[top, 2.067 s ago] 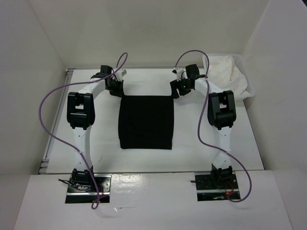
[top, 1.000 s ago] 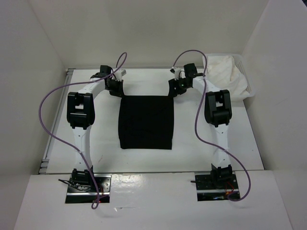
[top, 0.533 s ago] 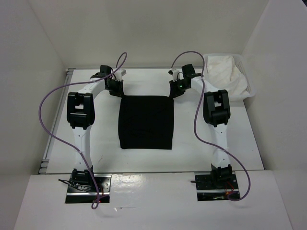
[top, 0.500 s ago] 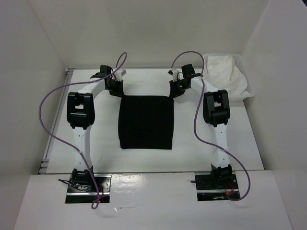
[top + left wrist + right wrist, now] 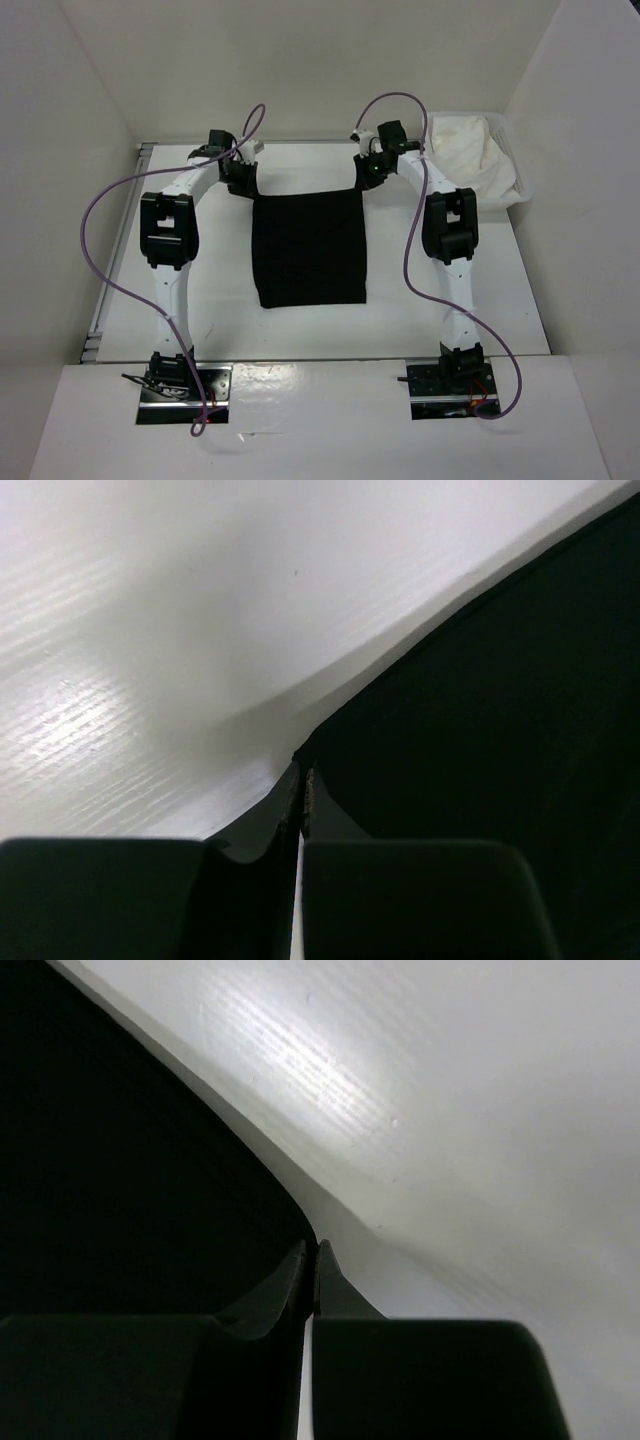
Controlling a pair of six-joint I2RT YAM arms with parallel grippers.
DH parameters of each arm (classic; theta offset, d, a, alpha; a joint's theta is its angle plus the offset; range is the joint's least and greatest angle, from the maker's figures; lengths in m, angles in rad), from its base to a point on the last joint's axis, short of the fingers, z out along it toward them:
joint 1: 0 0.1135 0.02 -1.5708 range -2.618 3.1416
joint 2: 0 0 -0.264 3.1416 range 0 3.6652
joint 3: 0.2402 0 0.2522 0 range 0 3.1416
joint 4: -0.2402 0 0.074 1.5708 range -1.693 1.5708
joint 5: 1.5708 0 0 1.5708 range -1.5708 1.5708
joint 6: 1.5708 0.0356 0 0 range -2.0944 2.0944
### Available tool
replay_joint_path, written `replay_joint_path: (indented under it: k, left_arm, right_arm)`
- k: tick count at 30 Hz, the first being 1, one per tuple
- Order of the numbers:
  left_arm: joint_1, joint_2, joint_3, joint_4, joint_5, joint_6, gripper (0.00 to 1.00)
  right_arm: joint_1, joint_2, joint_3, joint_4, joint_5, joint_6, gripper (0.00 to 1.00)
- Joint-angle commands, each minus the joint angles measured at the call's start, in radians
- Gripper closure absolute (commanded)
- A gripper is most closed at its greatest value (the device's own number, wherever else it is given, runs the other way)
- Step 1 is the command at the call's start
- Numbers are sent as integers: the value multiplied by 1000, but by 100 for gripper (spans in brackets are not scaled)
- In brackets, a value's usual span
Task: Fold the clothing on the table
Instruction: Fold the skirt
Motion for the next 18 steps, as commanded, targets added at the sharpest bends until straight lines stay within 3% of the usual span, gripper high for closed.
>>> replay_joint_path:
  k: [1,18]
  left_arm:
    - [-1,-38,69,-34,-11,20,100]
    - [-1,-144,171,-43,-20,31,100]
  right_arm:
    - [10,-33,95,-25,62,-21,100]
    - [19,-128,97,25,164,-10,100]
